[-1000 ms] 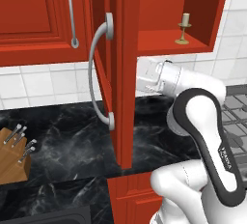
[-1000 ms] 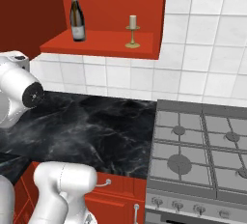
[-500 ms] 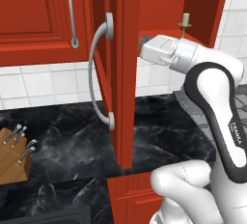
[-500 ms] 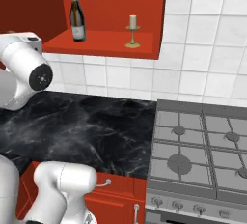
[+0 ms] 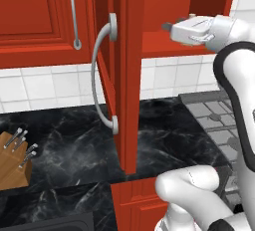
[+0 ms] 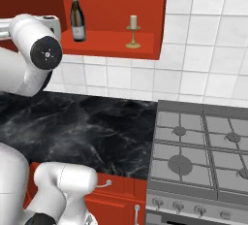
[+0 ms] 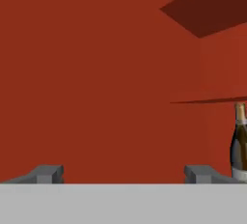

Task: Get the candle and the wine from the cabinet and move them to the dining counter.

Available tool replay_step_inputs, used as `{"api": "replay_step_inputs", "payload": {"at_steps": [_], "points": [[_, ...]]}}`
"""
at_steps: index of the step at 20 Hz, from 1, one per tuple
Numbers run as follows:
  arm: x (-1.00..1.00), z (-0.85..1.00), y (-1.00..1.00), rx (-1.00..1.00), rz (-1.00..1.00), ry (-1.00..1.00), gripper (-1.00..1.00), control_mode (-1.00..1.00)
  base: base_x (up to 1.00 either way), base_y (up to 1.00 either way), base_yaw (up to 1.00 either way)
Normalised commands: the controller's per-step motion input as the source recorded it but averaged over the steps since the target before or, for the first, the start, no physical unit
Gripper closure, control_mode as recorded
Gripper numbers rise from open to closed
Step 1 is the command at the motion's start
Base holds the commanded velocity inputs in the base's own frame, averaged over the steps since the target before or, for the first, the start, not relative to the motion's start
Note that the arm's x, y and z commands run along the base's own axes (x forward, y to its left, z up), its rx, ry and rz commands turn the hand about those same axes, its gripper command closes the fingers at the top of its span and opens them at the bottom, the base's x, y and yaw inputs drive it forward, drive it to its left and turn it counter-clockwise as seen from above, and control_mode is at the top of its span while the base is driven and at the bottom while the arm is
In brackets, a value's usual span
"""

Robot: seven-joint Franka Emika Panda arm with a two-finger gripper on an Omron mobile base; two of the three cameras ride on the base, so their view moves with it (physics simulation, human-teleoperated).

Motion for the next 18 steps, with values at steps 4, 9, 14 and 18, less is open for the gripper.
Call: {"api": "replay_step_inputs", "payload": {"at_steps": [4,9,14,18], "points": [[0.00,0.32,-0.46,-0.21,-0.27,0.05,-1.00,-1.00,0.00,0.00,0.00],[0.00,0.11,-0.40,-0.21,-0.33,0.03,-1.00,-1.00,0.00,0.00,0.00],[0.00,0.00,-0.23,-0.19,-0.34,0.03,-1.00,-1.00,0.00,0.00,0.00],[0.00,0.00,0.00,-0.11,-0.27,0.00,-1.00,-1.00,0.00,0.00,0.00]]}}
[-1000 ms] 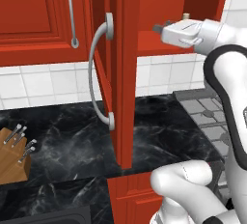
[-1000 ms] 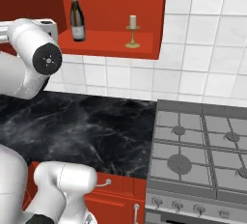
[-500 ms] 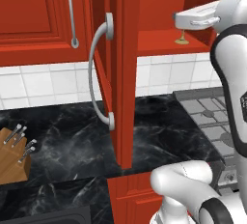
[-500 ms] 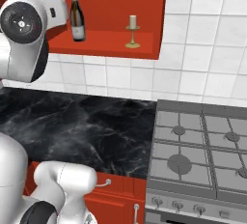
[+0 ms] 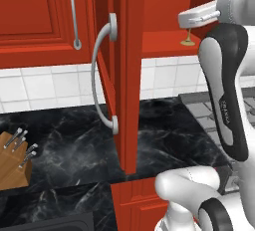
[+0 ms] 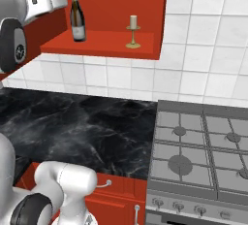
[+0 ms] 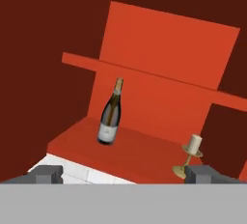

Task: Get the candle and the wine from the cabinet and move them to the dining counter.

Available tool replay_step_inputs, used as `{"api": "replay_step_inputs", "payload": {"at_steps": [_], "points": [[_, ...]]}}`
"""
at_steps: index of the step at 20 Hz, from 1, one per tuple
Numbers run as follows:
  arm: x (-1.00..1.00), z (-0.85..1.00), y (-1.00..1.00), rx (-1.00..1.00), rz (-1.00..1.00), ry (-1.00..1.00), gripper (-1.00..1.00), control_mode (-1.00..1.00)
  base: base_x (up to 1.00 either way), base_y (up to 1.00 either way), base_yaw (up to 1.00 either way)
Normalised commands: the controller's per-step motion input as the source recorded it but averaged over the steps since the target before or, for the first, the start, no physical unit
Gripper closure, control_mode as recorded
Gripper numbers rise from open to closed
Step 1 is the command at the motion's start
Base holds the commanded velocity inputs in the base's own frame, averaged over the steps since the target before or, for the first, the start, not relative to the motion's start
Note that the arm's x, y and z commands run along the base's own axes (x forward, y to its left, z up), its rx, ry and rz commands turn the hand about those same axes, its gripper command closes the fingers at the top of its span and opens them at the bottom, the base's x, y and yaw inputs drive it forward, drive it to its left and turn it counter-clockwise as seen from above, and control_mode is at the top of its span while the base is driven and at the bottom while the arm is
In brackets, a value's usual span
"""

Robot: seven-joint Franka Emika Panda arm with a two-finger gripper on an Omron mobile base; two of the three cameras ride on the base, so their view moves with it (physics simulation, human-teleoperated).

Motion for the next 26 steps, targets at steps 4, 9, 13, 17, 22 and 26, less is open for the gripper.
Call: {"api": "replay_step_inputs", "payload": {"at_steps": [4,9,13,17,22,26], "points": [[0.00,0.00,0.00,0.00,-0.17,0.00,-1.00,-1.00,0.00,0.00,0.00],[0.01,0.00,0.00,0.00,-0.18,0.00,-1.00,-1.00,0.00,0.00,0.00],[0.13,0.00,0.00,0.00,-0.20,0.00,-1.00,-1.00,0.00,0.00,0.00],[0.17,0.00,0.00,0.00,-0.09,0.00,-1.00,-1.00,0.00,0.00,0.00],[0.31,0.00,0.00,0.00,-0.02,0.00,-1.00,-1.00,0.00,0.00,0.00],[0.25,0.00,0.00,0.03,0.00,0.00,-1.00,-1.00,0.00,0.00,0.00]]}}
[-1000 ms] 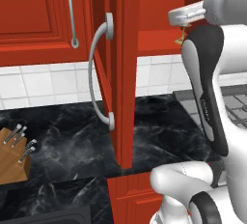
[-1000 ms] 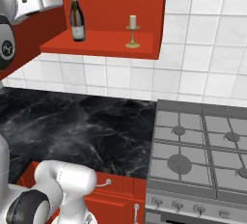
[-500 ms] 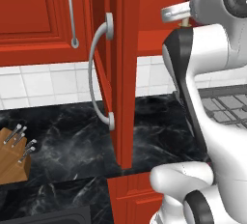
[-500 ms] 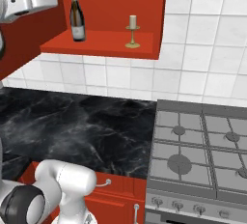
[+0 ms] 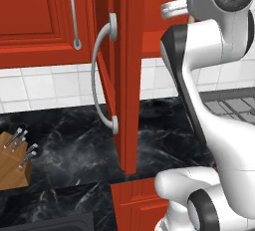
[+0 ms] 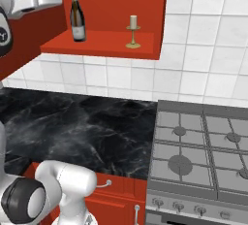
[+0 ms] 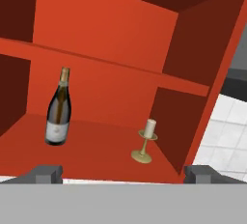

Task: Get the candle and the wine from the cabinet and move them to the dining counter.

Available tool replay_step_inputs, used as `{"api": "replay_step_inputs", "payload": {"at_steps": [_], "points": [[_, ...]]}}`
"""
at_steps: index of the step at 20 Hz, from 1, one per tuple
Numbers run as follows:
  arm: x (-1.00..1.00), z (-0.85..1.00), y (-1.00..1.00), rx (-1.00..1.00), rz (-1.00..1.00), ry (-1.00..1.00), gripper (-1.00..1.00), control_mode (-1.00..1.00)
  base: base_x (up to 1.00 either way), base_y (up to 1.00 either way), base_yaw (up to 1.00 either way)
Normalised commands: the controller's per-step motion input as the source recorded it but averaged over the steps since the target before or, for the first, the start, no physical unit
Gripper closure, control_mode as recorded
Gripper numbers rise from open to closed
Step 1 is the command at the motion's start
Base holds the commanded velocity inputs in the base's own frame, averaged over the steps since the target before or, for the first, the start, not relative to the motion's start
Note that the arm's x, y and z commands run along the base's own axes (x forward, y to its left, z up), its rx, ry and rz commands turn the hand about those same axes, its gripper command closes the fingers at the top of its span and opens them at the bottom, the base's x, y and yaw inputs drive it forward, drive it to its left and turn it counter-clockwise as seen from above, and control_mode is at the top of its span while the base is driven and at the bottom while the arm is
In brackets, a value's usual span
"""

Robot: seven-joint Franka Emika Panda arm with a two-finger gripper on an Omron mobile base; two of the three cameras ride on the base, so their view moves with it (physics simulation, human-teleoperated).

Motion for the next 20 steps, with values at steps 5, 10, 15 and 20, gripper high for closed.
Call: {"api": "replay_step_inputs", "payload": {"at_steps": [5,10,15,20], "points": [[0.28,0.00,0.00,0.02,0.00,0.00,-1.00,-1.00,0.00,0.00,0.00],[0.30,-0.10,0.00,0.05,-0.03,0.00,-1.00,-1.00,0.00,0.00,0.00],[0.33,-0.09,0.00,0.07,-0.04,0.00,-1.00,-1.00,0.00,0.00,0.00],[0.32,-0.13,0.00,0.08,-0.08,0.00,-1.00,-1.00,0.00,0.00,0.00]]}}
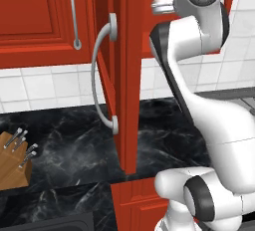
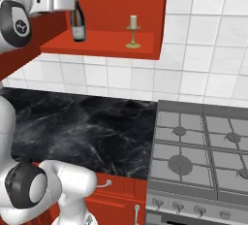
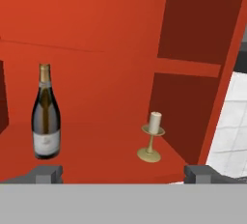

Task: Get the candle and the wine from the cabinet and move them to the dining counter.

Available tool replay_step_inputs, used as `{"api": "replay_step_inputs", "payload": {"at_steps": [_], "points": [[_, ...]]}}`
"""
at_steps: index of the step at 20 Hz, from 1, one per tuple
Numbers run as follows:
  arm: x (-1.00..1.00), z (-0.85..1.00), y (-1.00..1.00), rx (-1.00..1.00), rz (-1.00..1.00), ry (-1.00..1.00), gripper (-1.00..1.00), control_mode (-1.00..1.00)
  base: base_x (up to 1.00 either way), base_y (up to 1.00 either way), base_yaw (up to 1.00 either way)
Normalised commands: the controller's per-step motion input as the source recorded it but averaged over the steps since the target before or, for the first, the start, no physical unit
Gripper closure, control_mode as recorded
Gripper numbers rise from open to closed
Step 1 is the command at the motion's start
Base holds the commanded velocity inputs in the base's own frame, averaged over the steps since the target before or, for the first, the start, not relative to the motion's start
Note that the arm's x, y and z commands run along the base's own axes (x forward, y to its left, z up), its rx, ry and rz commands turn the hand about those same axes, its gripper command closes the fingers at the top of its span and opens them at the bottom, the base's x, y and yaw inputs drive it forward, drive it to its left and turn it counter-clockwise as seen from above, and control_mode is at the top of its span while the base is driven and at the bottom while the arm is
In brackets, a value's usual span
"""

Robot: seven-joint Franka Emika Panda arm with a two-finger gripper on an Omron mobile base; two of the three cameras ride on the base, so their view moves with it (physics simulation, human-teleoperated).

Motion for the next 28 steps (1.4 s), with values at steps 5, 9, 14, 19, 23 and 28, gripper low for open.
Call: {"api": "replay_step_inputs", "payload": {"at_steps": [5,9,14,19,23,28], "points": [[0.34,-0.14,0.00,0.08,-0.09,0.00,-1.00,-1.00,0.00,0.00,0.00],[0.37,-0.17,0.01,0.09,0.08,0.00,-1.00,-1.00,0.00,0.00,0.00],[0.46,-0.25,0.05,0.13,0.24,0.00,-1.00,-1.00,0.00,0.00,0.00],[0.46,-0.11,0.05,0.11,0.25,-0.03,-1.00,-1.00,0.00,0.00,0.00],[0.35,0.00,0.15,0.01,0.10,-0.11,-1.00,-1.00,0.00,0.00,0.00],[0.23,0.00,0.19,0.00,0.06,-0.15,-1.00,-1.00,0.00,0.00,0.00]]}}
